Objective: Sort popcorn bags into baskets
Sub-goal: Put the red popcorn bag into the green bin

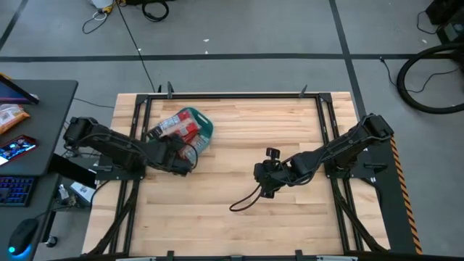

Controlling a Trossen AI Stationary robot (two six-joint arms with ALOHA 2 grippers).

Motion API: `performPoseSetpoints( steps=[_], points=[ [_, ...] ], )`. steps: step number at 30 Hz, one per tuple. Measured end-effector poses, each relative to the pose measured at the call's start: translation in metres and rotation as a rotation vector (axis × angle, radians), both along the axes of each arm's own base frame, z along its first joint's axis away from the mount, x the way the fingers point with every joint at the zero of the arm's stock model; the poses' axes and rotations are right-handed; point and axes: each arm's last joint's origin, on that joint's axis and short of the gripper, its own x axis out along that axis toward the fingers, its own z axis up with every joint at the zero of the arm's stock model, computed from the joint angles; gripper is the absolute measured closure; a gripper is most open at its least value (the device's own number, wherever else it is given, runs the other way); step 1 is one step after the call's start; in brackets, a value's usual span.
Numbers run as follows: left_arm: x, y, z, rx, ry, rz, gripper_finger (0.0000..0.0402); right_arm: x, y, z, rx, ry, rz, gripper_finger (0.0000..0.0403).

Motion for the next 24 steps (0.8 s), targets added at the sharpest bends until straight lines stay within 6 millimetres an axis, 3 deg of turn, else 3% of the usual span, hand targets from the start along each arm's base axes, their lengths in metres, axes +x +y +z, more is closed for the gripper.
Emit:
performPoseSetpoints(
  steps=[8, 13, 20, 24],
  points=[
    [0.017, -0.018, 0.026, -0.067, -0.048, -0.161, 0.0298, 0.001, -0.004, 0.000, -0.005, 0.002, -0.005, 0.0355],
    [0.016, -0.014, 0.037, 0.058, 0.000, -0.203, 0.0307, 0.003, -0.002, 0.001, 0.003, -0.015, -0.004, 0.0355],
    [0.007, 0.029, 0.016, 0.121, 0.132, -0.037, 0.0324, 0.005, -0.001, 0.002, 0.004, -0.039, 0.010, 0.0355],
    [0.004, 0.044, -0.005, 0.009, 0.178, -0.017, 0.0326, 0.005, -0.001, 0.002, 0.006, -0.043, 0.010, 0.0355]
  ],
)
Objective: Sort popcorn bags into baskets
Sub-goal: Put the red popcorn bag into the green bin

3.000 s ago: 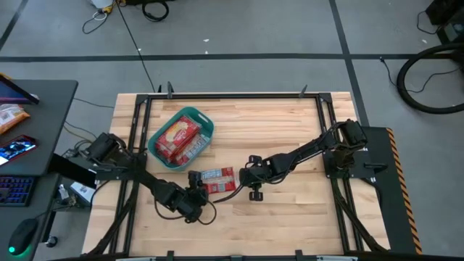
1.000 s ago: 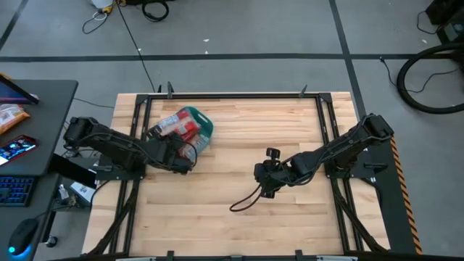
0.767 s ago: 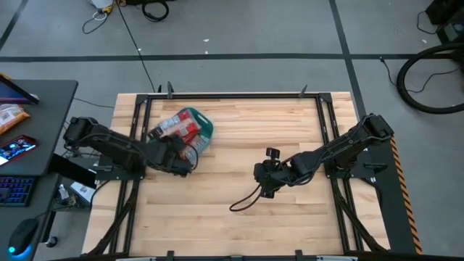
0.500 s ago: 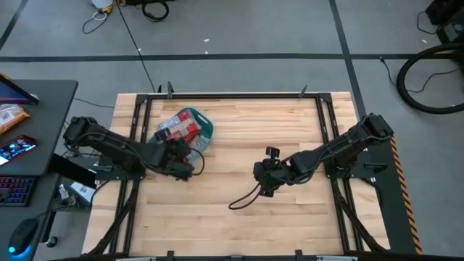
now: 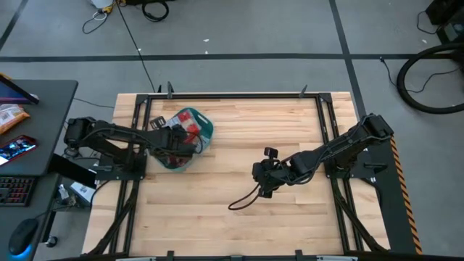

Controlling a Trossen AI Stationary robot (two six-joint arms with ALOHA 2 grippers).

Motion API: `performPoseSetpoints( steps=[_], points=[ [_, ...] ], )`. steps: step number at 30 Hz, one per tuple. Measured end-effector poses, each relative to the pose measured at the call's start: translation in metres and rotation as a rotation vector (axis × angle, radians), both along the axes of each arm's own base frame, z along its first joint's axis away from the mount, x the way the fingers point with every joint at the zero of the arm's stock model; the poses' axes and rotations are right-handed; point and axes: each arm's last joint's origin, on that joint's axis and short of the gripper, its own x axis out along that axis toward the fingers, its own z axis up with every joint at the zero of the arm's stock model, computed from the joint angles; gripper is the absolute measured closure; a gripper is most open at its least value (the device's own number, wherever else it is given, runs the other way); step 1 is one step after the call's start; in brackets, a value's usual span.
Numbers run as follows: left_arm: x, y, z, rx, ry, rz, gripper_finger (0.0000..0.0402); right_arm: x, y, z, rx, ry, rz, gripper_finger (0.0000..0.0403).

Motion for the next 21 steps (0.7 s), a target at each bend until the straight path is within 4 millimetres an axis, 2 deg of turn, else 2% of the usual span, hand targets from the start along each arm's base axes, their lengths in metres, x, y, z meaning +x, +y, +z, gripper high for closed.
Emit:
performPoseSetpoints(
  steps=[4, 11, 18, 21],
  points=[
    [0.004, 0.000, -0.006, -0.113, -0.020, -0.017, 0.0326, 0.000, 0.000, 0.000, 0.000, 0.000, 0.000, 0.0355],
    [0.008, -0.010, 0.002, -0.211, -0.061, -0.012, 0.0326, 0.001, 0.000, 0.000, -0.002, -0.007, 0.007, 0.0355],
    [0.004, -0.010, 0.003, -0.200, -0.015, -0.008, 0.0326, 0.001, 0.000, 0.000, 0.005, -0.008, 0.012, 0.0355],
    [0.002, -0.014, 0.008, -0.187, -0.047, -0.037, 0.0326, 0.001, 0.001, 0.001, 0.013, -0.006, 0.017, 0.0355]
  ],
)
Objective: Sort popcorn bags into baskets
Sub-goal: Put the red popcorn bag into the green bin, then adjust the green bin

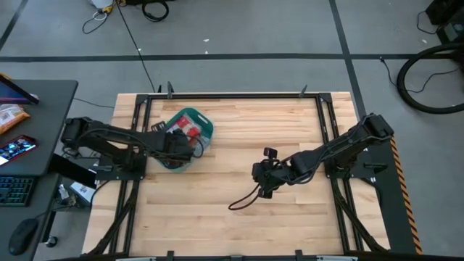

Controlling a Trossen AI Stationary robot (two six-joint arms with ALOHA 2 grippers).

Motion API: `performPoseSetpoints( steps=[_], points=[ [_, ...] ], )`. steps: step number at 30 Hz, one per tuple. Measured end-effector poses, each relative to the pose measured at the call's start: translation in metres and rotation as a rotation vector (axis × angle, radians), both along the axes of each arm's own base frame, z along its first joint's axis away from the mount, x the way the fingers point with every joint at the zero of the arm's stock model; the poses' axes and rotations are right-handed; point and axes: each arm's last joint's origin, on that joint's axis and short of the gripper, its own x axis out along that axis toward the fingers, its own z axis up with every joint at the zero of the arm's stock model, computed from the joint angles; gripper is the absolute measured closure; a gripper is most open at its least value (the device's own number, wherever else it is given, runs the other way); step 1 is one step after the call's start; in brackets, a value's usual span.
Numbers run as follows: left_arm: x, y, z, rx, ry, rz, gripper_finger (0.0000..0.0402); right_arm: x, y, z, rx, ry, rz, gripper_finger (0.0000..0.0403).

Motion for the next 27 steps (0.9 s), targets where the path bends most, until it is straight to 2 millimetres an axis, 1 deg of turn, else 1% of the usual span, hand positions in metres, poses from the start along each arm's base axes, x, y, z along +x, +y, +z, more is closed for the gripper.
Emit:
performPoseSetpoints(
  steps=[3, 5, 8, 12, 15, 17, 19, 22, 24, 27],
  points=[
    [-0.001, -0.007, 0.011, 0.003, -0.128, -0.071, 0.0328, -0.002, -0.001, 0.005, 0.009, -0.014, 0.002, 0.0355],
    [-0.006, -0.011, 0.020, -0.005, -0.234, -0.133, 0.0332, -0.004, -0.001, 0.007, 0.010, -0.029, 0.007, 0.0355],
    [-0.015, -0.011, 0.026, -0.074, -0.415, -0.200, 0.0346, -0.009, -0.005, 0.002, 0.021, -0.057, 0.008, 0.0355],
    [-0.030, -0.007, 0.023, -0.178, -0.618, -0.260, 0.0366, -0.023, -0.012, -0.010, 0.057, -0.116, -0.003, 0.0355],
    [-0.038, -0.005, 0.018, -0.259, -0.754, -0.307, 0.0383, -0.037, -0.017, -0.015, 0.095, -0.161, -0.027, 0.0355],
    [-0.042, -0.006, 0.015, -0.337, -0.840, -0.377, 0.0392, -0.047, -0.020, -0.018, 0.123, -0.195, -0.044, 0.0355],
    [-0.046, -0.010, 0.014, -0.442, -0.919, -0.485, 0.0396, -0.057, -0.024, -0.021, 0.146, -0.221, -0.061, 0.0355],
    [-0.054, -0.017, 0.014, -0.591, -0.957, -0.583, 0.0396, -0.071, -0.029, -0.026, 0.179, -0.261, -0.079, 0.0355],
    [-0.063, -0.021, 0.010, -0.669, -0.914, -0.593, 0.0396, -0.076, -0.031, -0.029, 0.202, -0.296, -0.087, 0.0355],
    [-0.071, -0.027, 0.008, -0.743, -0.854, -0.580, 0.0396, -0.083, -0.034, -0.032, 0.216, -0.327, -0.089, 0.0355]
  ],
)
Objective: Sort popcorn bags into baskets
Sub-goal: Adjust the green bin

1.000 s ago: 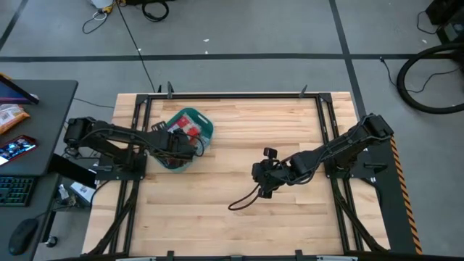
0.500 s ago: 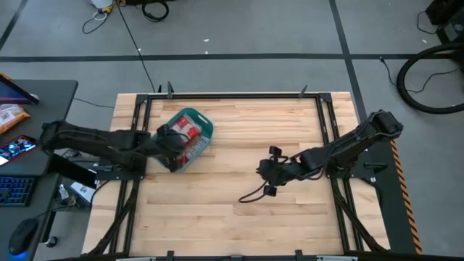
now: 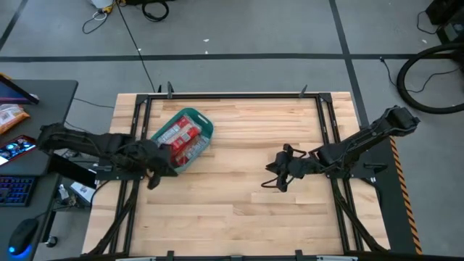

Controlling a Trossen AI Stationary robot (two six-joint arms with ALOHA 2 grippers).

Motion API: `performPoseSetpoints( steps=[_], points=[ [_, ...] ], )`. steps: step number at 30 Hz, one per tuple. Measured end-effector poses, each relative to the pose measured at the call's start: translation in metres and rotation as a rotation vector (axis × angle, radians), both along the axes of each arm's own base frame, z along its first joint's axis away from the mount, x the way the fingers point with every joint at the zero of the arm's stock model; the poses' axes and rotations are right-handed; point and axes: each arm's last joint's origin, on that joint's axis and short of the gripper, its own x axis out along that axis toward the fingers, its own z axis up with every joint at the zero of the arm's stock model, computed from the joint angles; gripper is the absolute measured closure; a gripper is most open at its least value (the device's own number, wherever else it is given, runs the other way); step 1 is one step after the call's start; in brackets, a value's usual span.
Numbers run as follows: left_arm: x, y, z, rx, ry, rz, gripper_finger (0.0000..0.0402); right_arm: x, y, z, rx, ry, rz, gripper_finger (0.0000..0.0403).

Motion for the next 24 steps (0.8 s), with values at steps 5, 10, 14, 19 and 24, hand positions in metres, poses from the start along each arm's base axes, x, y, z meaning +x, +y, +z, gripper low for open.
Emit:
performPoseSetpoints(
  steps=[5, 10, 14, 19, 24],
  points=[
    [-0.014, -0.007, -0.004, -0.033, 0.203, 0.013, 0.0396, -0.002, -0.001, -0.001, 0.021, -0.049, 0.004, 0.0355],
    [-0.026, -0.006, -0.014, 0.048, 0.404, 0.112, 0.0396, -0.001, -0.001, -0.002, 0.025, -0.050, 0.017, 0.0355],
    [-0.028, -0.003, -0.022, 0.178, 0.490, 0.211, 0.0396, 0.001, -0.001, -0.002, 0.023, -0.057, 0.022, 0.0355],
    [-0.015, -0.004, -0.026, 0.233, 0.472, 0.300, 0.0396, 0.002, -0.003, -0.001, 0.020, -0.068, 0.021, 0.0355],
    [-0.001, -0.002, -0.033, 0.340, 0.461, 0.416, 0.0395, 0.003, -0.002, 0.000, 0.023, -0.083, 0.022, 0.0355]
  ],
)
